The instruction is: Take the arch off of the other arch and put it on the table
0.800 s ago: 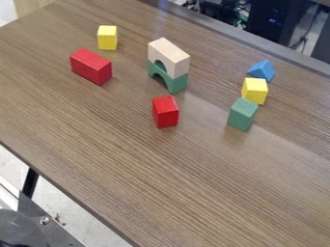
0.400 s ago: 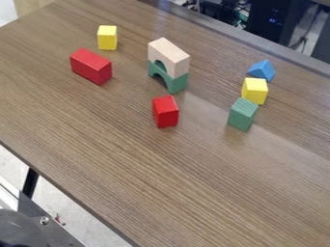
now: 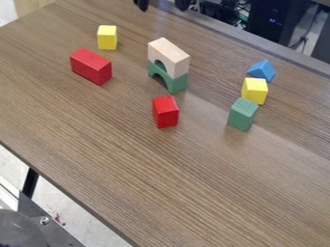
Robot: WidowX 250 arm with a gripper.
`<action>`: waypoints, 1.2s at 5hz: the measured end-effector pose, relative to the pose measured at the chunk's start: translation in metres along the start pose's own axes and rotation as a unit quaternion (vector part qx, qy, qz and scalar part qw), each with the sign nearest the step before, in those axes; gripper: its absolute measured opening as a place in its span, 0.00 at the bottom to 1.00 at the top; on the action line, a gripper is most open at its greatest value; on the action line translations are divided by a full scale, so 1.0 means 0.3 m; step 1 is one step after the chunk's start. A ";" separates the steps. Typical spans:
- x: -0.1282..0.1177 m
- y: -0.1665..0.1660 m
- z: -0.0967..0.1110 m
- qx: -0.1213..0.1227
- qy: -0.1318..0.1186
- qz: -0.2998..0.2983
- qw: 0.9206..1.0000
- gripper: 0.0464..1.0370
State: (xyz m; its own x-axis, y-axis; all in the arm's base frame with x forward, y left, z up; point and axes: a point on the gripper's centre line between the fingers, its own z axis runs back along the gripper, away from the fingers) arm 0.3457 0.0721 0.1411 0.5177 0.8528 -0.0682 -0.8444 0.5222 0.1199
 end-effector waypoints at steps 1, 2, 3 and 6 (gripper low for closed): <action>-0.006 -0.015 -0.043 -0.003 -0.005 0.013 1.000 0.96; 0.003 -0.039 -0.078 -0.012 -0.002 0.022 1.000 0.96; -0.001 -0.050 -0.094 -0.027 0.022 0.033 0.999 0.96; 0.045 -0.047 -0.207 0.002 0.043 0.034 0.998 0.96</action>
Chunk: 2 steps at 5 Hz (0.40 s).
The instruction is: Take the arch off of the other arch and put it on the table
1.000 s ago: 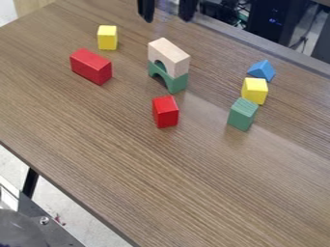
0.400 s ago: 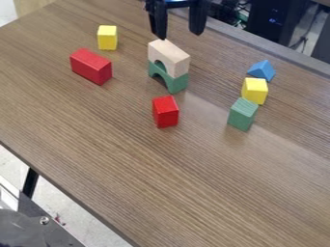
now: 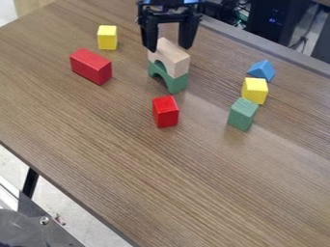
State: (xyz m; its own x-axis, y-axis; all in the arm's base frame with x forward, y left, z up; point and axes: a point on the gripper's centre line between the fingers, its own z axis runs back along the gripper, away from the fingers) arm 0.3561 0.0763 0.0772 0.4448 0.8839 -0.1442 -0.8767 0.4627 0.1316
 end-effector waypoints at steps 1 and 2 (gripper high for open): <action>0.004 -0.003 -0.005 0.002 0.000 0.002 1.000 0.93; 0.006 -0.005 -0.041 0.014 0.011 0.010 1.000 0.65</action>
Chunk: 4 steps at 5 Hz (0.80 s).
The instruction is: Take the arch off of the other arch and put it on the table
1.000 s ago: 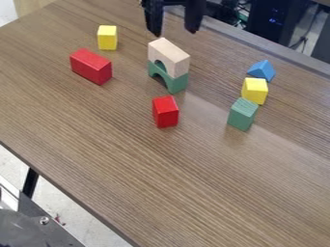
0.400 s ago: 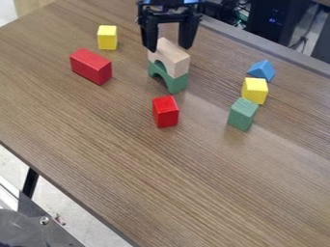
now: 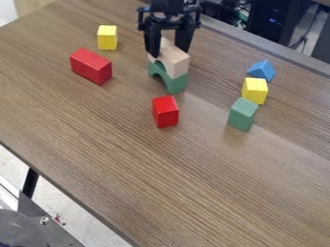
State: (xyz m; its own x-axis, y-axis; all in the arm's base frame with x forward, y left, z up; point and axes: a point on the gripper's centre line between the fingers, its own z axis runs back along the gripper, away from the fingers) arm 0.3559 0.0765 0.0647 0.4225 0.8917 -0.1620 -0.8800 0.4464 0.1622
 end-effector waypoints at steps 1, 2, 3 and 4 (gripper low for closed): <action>0.003 0.003 0.004 0.000 0.001 0.006 1.000 0.54; 0.000 0.008 0.003 0.005 0.004 0.006 1.000 0.54; -0.003 0.009 0.037 -0.007 0.014 0.013 1.000 0.54; 0.034 0.005 0.130 -0.040 0.008 0.054 0.998 0.54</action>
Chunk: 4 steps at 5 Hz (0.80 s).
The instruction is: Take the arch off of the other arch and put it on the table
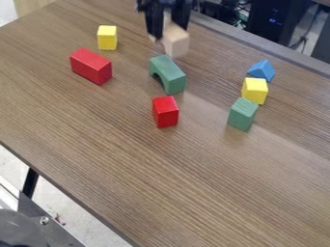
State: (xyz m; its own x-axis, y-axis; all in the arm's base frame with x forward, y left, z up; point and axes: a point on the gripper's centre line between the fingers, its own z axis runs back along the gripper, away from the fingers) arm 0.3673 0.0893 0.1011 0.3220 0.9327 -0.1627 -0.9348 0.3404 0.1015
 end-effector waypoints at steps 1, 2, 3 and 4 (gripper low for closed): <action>0.034 -0.029 0.092 -0.030 0.009 0.076 0.997 0.54; 0.089 -0.070 0.049 -0.028 0.041 0.152 0.987 0.54; 0.129 -0.112 0.010 -0.024 0.061 0.193 0.979 0.54; 0.154 -0.121 -0.036 -0.014 0.060 0.202 0.978 0.54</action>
State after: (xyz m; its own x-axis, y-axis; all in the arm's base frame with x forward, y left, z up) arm 0.4146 0.1188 0.0793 -0.0918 0.9691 -0.2288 -0.9865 -0.0572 0.1537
